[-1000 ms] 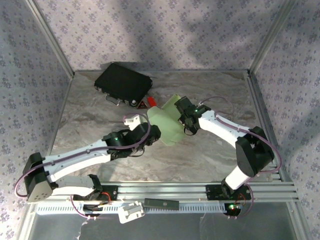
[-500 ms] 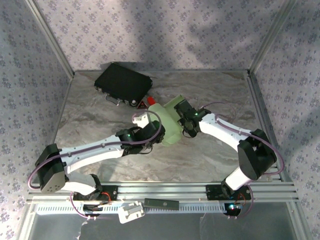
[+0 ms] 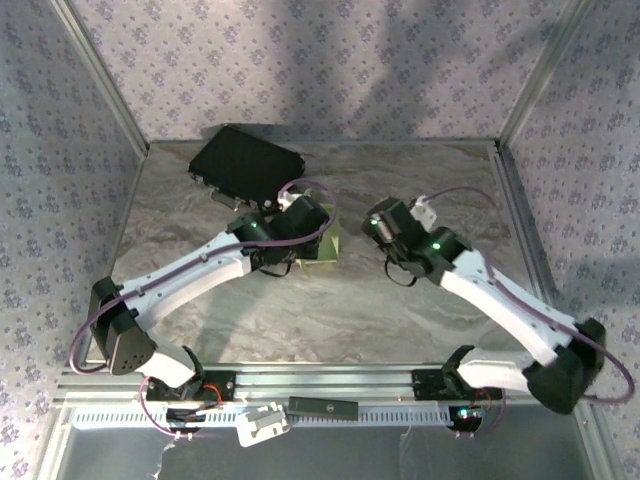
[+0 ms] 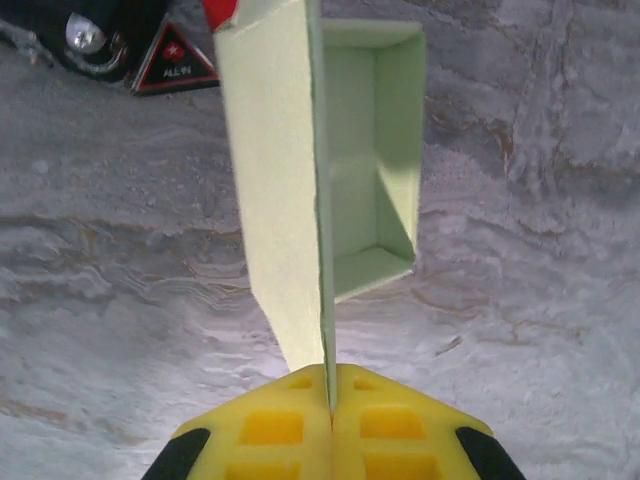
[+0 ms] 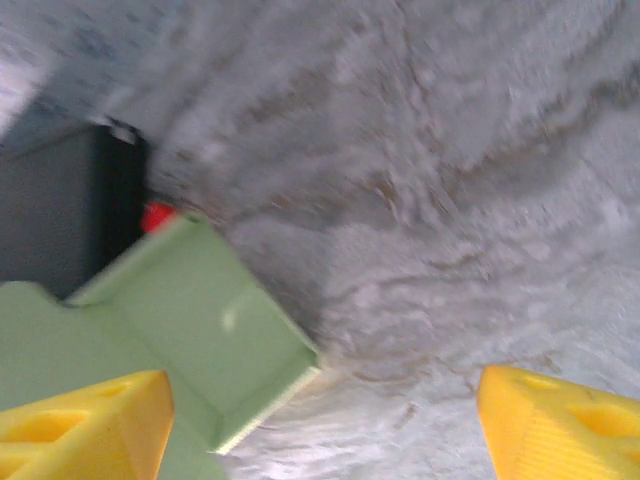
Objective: Fold the paper box
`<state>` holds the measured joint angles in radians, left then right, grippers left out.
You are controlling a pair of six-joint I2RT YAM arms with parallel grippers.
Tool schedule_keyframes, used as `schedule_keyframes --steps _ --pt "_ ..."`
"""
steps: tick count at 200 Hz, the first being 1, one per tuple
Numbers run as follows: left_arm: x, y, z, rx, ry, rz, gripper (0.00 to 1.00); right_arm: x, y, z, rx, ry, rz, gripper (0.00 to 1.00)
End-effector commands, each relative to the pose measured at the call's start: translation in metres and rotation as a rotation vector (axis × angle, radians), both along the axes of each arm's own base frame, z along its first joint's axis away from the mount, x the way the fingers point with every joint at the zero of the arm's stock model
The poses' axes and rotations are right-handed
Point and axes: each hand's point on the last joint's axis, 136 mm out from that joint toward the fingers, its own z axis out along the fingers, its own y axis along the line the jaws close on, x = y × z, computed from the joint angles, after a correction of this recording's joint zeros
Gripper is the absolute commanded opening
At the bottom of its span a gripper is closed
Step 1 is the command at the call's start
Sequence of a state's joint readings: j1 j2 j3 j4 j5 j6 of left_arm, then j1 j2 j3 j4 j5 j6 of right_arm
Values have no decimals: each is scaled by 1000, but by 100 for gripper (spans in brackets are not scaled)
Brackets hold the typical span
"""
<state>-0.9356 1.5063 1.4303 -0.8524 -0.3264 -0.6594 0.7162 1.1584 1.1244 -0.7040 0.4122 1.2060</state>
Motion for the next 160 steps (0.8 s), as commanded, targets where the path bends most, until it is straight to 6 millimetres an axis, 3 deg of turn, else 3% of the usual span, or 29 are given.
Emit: schedule_keyframes --steps 1,34,51,79,99,127,160 --pt "-20 -3 1 209 80 -386 0 16 -12 4 -120 -111 163 79" --pt "-28 -5 -14 445 188 -710 0 26 -22 6 -146 -181 312 77" --pt "-9 0 -28 608 180 -783 0 26 -28 1 -169 -179 333 77" --pt "19 0 -37 684 170 -844 0 24 -31 -20 -159 -156 357 76" --pt "18 -6 -42 731 144 -965 0 22 -30 -36 -165 -142 384 76" --pt "29 -23 -31 736 28 -1002 0 19 -20 -52 -154 -151 460 77" --pt "39 -40 -18 757 -110 -1016 7 18 -13 -62 -151 -143 505 77"
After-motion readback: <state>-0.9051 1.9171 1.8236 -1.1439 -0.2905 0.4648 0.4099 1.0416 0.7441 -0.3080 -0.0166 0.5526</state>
